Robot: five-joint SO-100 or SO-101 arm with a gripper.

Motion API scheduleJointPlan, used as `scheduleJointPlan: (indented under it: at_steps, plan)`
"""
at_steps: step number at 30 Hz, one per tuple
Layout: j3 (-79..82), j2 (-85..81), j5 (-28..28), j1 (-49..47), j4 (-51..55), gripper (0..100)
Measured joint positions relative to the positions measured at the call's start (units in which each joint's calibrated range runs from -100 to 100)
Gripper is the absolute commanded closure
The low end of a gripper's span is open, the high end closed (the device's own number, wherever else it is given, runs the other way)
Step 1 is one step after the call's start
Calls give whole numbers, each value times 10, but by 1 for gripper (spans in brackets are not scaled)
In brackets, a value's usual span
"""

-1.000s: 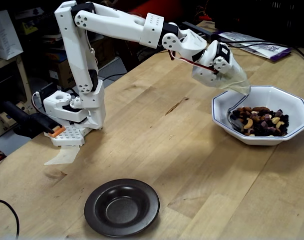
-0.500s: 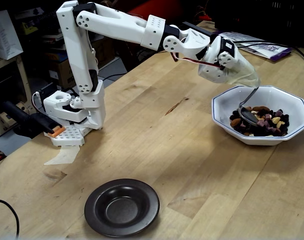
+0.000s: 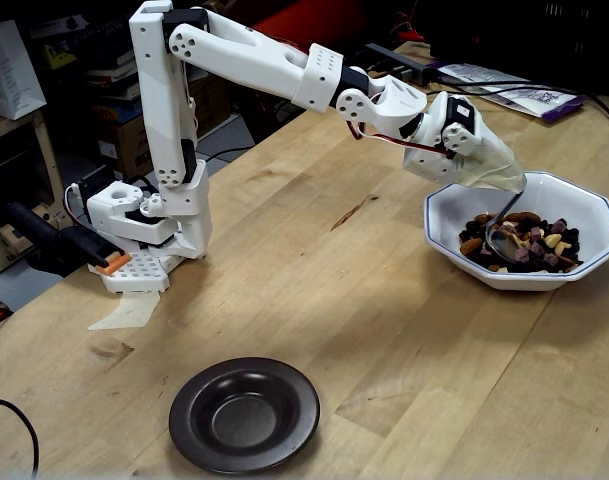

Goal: Use spoon to transfer food from the white bowl to brown plate

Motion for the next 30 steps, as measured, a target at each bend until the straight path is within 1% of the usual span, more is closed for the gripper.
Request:
scheduleJointPlan:
  at_steps: [15, 20, 30]
  plan:
    - [0, 0, 0, 0, -2, 95]
    - [10, 1, 0, 1, -51, 95]
    - [141, 1, 0, 4, -190, 95]
